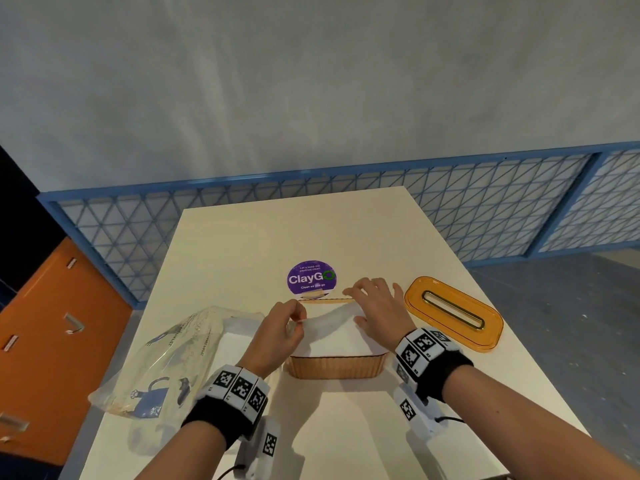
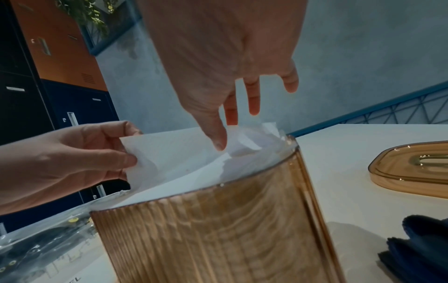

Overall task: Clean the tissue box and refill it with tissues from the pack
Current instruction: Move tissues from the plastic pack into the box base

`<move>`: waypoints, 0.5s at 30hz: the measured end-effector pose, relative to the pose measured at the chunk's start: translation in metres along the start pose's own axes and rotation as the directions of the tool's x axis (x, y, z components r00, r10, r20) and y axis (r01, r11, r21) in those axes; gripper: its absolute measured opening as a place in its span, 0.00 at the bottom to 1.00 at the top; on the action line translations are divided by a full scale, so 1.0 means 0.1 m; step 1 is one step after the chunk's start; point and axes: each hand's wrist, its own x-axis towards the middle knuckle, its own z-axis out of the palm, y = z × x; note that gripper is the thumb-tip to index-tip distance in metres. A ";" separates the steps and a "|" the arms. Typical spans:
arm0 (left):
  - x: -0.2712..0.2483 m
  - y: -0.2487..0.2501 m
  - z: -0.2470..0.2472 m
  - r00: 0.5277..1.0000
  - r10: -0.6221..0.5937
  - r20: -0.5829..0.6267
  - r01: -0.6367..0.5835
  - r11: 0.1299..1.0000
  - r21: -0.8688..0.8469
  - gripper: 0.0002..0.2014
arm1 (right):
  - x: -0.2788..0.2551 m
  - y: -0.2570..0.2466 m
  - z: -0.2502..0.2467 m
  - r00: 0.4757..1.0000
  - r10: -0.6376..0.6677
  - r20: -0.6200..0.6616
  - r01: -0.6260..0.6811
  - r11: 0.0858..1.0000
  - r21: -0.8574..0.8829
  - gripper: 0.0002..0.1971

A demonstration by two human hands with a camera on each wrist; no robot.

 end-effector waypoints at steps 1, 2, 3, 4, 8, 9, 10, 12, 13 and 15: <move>0.00 0.00 0.00 1.000 0.005 -0.001 -0.005 1.000 0.026 0.10 | 0.00 0.00 -0.01 1.000 -0.003 0.011 0.003 1.000 -0.013 0.17; 0.00 -0.01 0.01 1.000 0.008 -0.006 -0.007 0.998 0.063 0.08 | 0.00 -0.01 -0.03 1.000 -0.008 0.021 0.009 0.999 -0.032 0.13; 0.00 -0.03 0.01 1.000 0.008 -0.018 -0.006 0.994 0.113 0.08 | -0.01 0.00 -0.03 0.999 -0.020 0.034 0.021 0.999 -0.049 0.11; 0.00 -0.04 0.02 0.999 0.013 -0.034 -0.007 0.985 0.170 0.09 | -0.04 -0.01 -0.03 0.999 -0.040 0.033 0.041 0.998 -0.054 0.09; -0.06 -0.13 0.06 0.987 0.162 0.008 -0.149 0.888 0.434 0.10 | -0.18 -0.02 0.01 0.991 -0.130 -0.033 0.123 0.977 -0.171 0.10; -0.06 -0.17 0.08 0.982 0.189 0.005 -0.170 0.871 0.462 0.11 | -0.21 -0.01 0.04 0.991 -0.132 -0.026 0.124 0.971 -0.204 0.14; -0.07 -0.21 0.10 0.979 0.205 0.001 -0.181 0.863 0.471 0.12 | -0.23 0.00 0.08 0.992 -0.125 -0.018 0.119 0.973 -0.199 0.16; -0.09 -0.24 0.11 0.977 0.211 0.007 -0.188 0.855 0.483 0.08 | -0.26 0.03 0.12 0.994 -0.108 -0.028 0.101 0.976 -0.192 0.17; -0.09 -0.25 0.11 0.978 0.208 0.011 -0.186 0.849 0.494 0.08 | -0.28 0.04 0.14 0.994 -0.105 -0.025 0.099 0.977 -0.187 0.16; -0.10 -0.28 0.13 0.977 0.212 0.022 -0.193 0.839 0.509 0.13 | -0.31 0.05 0.10 0.996 -0.084 -0.003 0.083 0.988 -0.132 0.08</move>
